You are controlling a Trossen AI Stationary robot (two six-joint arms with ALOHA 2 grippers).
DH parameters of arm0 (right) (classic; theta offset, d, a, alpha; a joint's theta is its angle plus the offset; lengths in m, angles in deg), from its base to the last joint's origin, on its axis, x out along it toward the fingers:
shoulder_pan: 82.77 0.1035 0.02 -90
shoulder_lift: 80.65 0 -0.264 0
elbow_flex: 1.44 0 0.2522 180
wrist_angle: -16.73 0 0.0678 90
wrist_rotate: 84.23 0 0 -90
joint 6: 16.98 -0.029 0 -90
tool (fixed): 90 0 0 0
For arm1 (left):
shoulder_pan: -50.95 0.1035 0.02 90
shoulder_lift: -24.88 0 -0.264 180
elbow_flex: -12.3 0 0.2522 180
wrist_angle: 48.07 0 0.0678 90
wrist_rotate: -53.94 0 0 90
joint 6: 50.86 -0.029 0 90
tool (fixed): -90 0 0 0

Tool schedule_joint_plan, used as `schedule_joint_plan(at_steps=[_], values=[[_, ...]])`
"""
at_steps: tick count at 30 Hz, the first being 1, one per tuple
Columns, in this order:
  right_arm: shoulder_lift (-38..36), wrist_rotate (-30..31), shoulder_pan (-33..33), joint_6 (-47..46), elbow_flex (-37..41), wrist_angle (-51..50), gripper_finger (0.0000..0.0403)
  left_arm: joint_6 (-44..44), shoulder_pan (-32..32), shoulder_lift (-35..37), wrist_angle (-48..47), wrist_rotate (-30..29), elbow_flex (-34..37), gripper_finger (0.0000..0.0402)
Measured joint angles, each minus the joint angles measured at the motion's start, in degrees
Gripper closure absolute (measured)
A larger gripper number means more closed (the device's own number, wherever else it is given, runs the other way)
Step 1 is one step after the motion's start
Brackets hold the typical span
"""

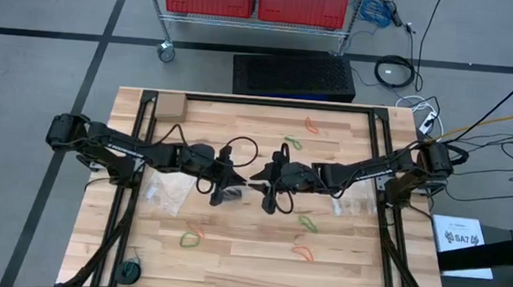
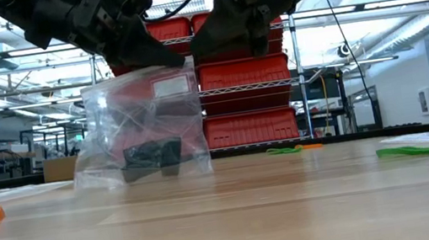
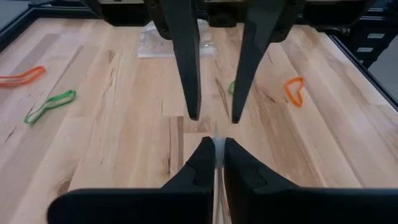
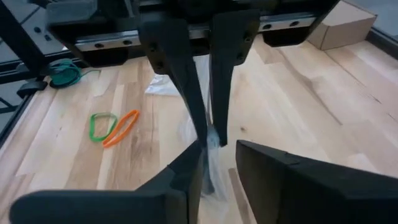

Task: Sort rubber bands
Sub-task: Close the top left transparent zip bag

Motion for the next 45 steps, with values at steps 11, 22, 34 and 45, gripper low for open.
schedule_joint_plan(at_steps=[11, 22, 34, 45], values=[[0.0, -1.3, 0.0, 0.4, 0.0, 0.6, 0.0368, -1.0, 0.0, 0.0, 0.3, 0.0, 0.0, 0.0386], [2.2, -1.3, 0.0, 0.1, 0.0, 2.2, 0.0349, -1.0, 0.0, 0.0, 0.7, 0.0, 0.0, 0.0386], [2.2, -1.3, -0.3, 0.4, 0.1, 2.7, 0.0399, -1.0, 0.0, 0.1, 0.4, 0.7, 0.0, 0.0386], [2.2, -1.1, -0.3, 1.5, 0.1, 2.5, 0.0402, -1.0, 0.0, 0.1, 0.1, 1.3, 0.0, 0.0386]])
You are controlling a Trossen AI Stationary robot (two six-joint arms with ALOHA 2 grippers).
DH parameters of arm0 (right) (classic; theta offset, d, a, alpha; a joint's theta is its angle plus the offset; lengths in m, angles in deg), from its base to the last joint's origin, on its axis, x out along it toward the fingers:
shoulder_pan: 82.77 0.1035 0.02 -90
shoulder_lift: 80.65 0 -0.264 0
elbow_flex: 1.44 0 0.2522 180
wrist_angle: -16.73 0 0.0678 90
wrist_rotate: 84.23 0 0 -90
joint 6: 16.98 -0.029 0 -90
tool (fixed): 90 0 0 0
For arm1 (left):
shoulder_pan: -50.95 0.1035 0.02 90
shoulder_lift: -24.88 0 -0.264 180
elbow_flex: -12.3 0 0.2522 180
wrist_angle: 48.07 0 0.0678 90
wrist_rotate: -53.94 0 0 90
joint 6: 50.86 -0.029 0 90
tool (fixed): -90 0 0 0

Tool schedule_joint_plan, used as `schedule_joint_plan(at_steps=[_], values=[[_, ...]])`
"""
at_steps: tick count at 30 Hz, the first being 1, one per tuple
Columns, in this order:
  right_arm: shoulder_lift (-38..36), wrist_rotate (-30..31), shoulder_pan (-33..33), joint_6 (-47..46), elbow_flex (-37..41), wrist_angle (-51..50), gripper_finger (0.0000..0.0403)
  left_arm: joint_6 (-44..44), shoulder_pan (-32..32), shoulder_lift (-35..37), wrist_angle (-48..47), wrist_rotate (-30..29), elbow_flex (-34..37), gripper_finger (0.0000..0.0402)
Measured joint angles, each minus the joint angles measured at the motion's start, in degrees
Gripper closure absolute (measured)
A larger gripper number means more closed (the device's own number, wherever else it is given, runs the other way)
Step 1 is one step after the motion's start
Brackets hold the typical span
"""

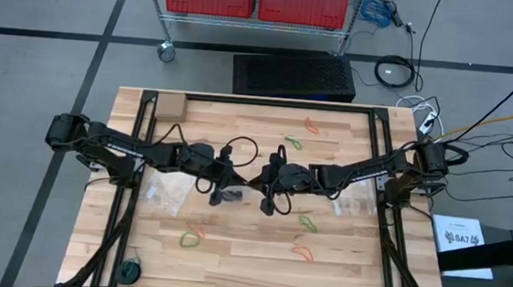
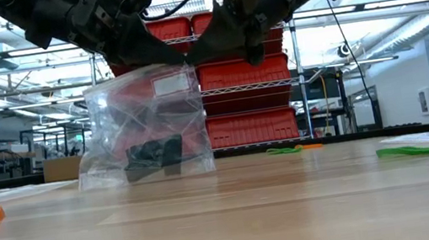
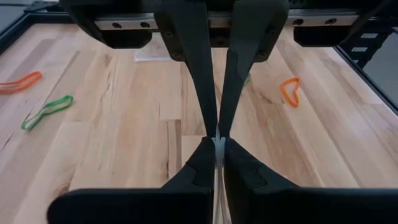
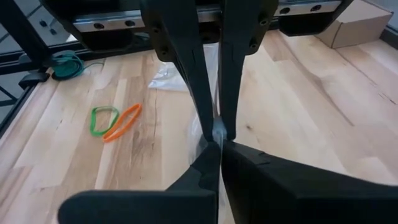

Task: Sort rubber bands
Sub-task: Close the top left transparent zip bag

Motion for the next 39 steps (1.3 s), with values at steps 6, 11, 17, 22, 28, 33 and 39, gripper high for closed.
schedule_joint_plan(at_steps=[6, 11, 17, 22, 28, 33, 39], values=[[0.0, 0.3, 0.1, 0.7, 0.0, -0.2, 0.0403, 0.0, 0.0, 0.0, -0.2, 0.7, 0.0, 0.0386], [0.0, 1.8, 0.7, 1.5, 0.0, -0.3, 0.0403, 0.0, 0.0, 0.0, -1.1, 1.0, 0.0, 0.0386], [-0.2, 4.1, 1.4, 1.5, -0.1, -1.5, 0.0402, 0.0, 0.0, -0.1, -3.5, 1.3, 0.1, 0.0386], [-1.4, 3.1, 1.3, 1.4, -0.1, -2.3, 0.0402, 0.0, -0.1, -0.1, -3.7, 1.4, 0.1, 0.0386], [-1.7, 0.9, 1.3, 0.3, -0.1, -2.2, 0.0380, 0.0, -0.1, -0.1, -2.7, 1.4, 0.1, 0.0386], [-1.6, 0.0, 1.3, -0.6, -0.1, -2.0, 0.0338, 0.0, -0.1, -0.1, -2.2, 1.4, 0.1, 0.0386], [-1.0, -0.2, 1.0, -1.1, -0.1, -1.4, 0.0321, 0.0, -0.1, -0.1, -1.6, 1.3, 0.1, 0.0386]])
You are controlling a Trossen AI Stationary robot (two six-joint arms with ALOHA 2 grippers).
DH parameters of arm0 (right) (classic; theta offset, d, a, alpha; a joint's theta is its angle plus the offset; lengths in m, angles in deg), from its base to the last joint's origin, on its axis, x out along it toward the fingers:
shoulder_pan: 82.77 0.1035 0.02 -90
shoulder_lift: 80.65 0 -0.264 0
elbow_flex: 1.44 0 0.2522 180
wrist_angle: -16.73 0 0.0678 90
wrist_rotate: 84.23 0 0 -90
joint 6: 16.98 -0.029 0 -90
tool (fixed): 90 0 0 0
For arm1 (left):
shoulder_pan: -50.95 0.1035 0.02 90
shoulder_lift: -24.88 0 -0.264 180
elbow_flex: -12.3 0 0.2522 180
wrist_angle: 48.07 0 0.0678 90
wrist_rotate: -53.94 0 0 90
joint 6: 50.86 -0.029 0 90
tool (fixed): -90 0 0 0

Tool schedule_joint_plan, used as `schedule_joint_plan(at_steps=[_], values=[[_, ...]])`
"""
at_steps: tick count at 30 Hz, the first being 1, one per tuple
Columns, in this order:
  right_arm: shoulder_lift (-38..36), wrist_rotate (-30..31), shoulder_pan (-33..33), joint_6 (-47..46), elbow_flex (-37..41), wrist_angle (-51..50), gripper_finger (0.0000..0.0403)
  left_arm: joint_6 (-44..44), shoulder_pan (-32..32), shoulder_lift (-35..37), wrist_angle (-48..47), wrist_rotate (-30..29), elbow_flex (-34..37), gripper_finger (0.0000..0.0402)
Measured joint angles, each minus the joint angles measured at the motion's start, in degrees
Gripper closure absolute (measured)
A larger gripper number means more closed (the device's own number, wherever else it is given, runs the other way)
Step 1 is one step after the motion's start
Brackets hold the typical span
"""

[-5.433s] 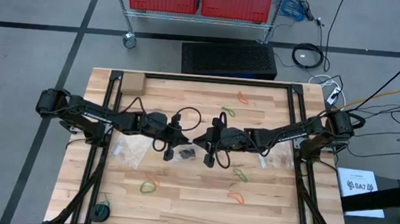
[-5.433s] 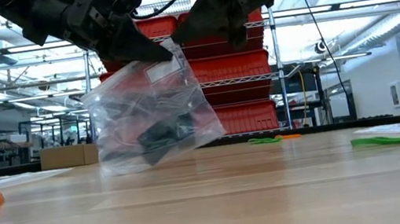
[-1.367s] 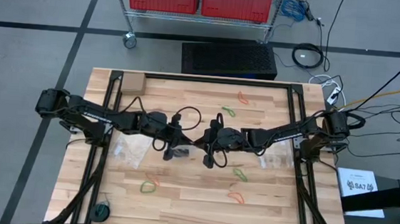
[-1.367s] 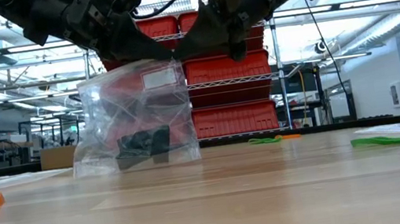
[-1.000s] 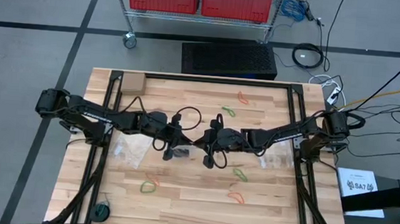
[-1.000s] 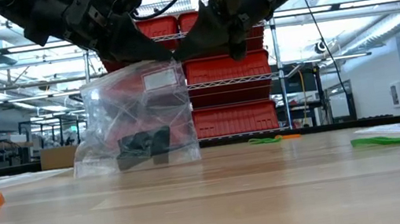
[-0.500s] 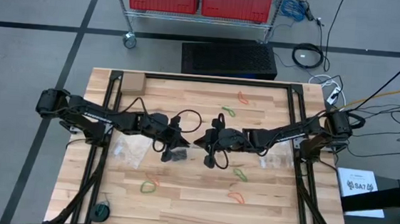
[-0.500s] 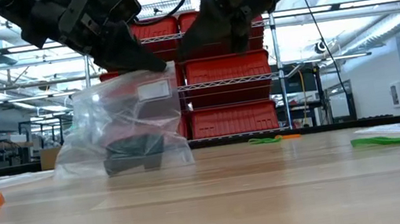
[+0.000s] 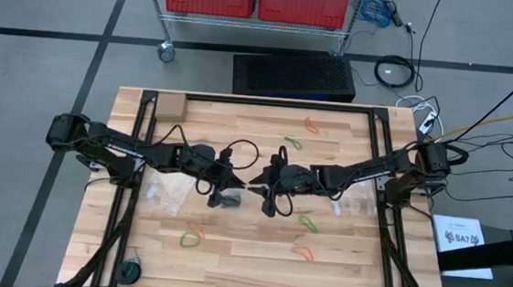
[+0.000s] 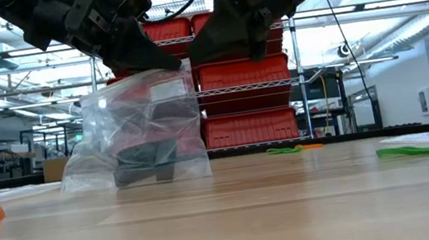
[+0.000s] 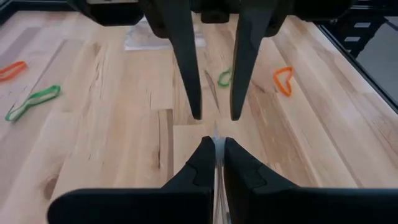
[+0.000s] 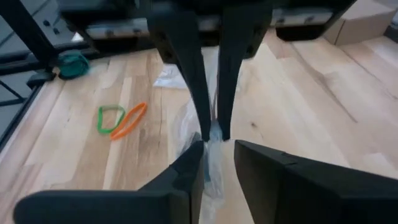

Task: Sort rubber bands
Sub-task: Close the top left transparent zip bag

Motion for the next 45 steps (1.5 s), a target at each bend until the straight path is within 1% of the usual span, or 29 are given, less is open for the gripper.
schedule_joint_plan(at_steps=[3, 9, 15, 17, 18, 20, 27, 36, 45], values=[[0.2, -0.3, 0.0, 0.0, 0.0, 1.1, 0.0326, 0.0, 0.0, 0.0, 0.0, 0.0, 0.0, 0.0386], [1.6, -1.3, -0.8, -0.2, 0.0, 2.4, 0.0353, 0.0, 0.0, 0.0, 0.1, -0.1, 0.0, 0.0386], [1.9, -1.3, -1.3, -0.1, 0.0, 2.9, 0.0360, 0.0, 0.0, 0.0, 0.1, -0.4, 0.0, 0.0386], [1.9, -1.3, -1.3, 0.1, 0.0, 2.9, 0.0374, 0.0, 0.0, 0.0, 0.1, -0.4, 0.0, 0.0386], [1.9, -1.3, -1.3, 0.3, 0.0, 2.9, 0.0387, 0.0, 0.0, 0.0, 0.1, -0.4, 0.0, 0.0386], [1.9, -1.3, -1.3, 1.1, 0.0, 2.8, 0.0398, 0.0, 0.0, 0.0, 0.1, -0.4, 0.0, 0.0386], [1.9, -0.9, -1.2, 1.4, 0.0, 2.1, 0.0402, 0.0, 0.0, 0.0, 0.1, -0.4, 0.0, 0.0386], [1.9, 2.1, -0.6, 1.5, 0.0, -2.3, 0.0402, 0.0, 0.0, 0.0, -0.4, -0.9, -0.1, 0.0387], [1.5, 1.9, -0.7, 0.9, 0.1, -2.8, 0.0402, 0.0, 0.0, 0.1, -1.5, -1.2, -0.1, 0.0387]])
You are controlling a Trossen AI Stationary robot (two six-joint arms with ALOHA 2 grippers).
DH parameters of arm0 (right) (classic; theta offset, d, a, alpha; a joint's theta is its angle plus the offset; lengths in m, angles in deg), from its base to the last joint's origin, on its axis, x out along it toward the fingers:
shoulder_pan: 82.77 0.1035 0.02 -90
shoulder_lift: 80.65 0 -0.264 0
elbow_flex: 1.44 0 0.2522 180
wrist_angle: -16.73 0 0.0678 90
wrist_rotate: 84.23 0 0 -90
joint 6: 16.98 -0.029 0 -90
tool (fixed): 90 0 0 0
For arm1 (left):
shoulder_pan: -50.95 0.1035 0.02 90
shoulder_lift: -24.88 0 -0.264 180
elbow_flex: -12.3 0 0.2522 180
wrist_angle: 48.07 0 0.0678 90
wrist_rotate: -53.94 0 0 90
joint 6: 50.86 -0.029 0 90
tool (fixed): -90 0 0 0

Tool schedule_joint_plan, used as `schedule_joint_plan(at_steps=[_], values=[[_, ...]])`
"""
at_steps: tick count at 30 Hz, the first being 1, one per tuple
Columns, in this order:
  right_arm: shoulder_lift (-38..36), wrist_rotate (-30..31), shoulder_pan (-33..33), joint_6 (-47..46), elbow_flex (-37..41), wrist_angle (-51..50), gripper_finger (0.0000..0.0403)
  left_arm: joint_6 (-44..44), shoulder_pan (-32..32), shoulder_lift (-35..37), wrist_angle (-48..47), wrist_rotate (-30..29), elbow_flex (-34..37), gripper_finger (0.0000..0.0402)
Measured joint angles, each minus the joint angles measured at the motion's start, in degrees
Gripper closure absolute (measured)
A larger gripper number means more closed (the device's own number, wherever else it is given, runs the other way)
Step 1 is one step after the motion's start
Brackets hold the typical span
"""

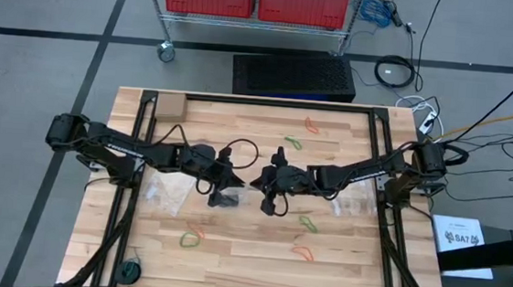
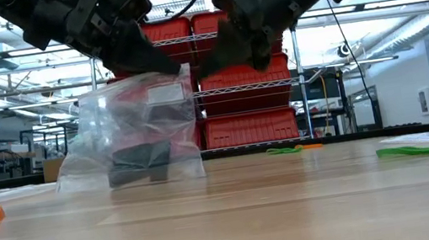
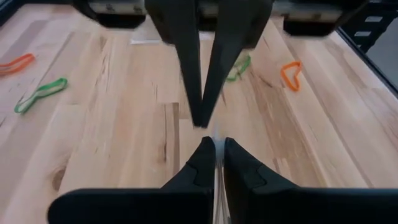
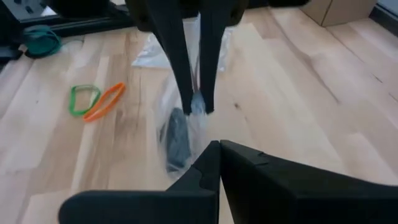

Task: Sort rubber bands
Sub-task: Close the top left transparent zip bag

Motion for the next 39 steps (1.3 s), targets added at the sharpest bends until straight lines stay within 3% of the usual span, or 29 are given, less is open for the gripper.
schedule_joint_plan(at_steps=[9, 16, 22, 27, 29, 32, 36, 39], values=[[-4.7, -0.5, 0.7, -1.1, -0.1, -8.1, 0.0377, -6.7, -1.9, 0.0, 0.8, 3.7, 0.0, 0.0385], [-4.7, -6.9, 0.3, 2.2, -0.1, -9.4, 0.0335, -24.2, -4.7, 0.0, -0.1, 19.1, 0.0, 0.0383], [-2.3, -14.9, -2.3, 5.7, -0.1, 0.6, 0.0325, -30.9, -6.3, 0.0, 0.3, 25.2, -0.9, 0.0386], [3.8, -15.7, -4.8, 6.8, -0.1, 8.3, 0.0325, -39.1, -8.0, 0.0, -1.1, 27.9, -1.0, 0.0386], [6.9, -15.7, -5.6, 6.6, -0.1, 11.3, 0.0325, -40.6, -8.8, 0.0, -1.9, 26.5, -1.0, 0.0386], [10.1, -16.5, -6.2, 5.6, -0.1, 12.1, 0.0325, -40.3, -9.1, 0.0, -3.9, 18.6, -1.0, 0.0386], [11.5, -16.7, -6.1, 4.9, 0.0, 11.1, 0.0325, -26.6, -8.5, -0.1, -4.8, 4.5, -0.9, 0.0362], [11.0, -16.8, -6.1, 4.7, 0.0, 9.1, 0.0325, -18.9, -7.7, -0.1, -4.9, -0.4, -0.9, 0.0330]])
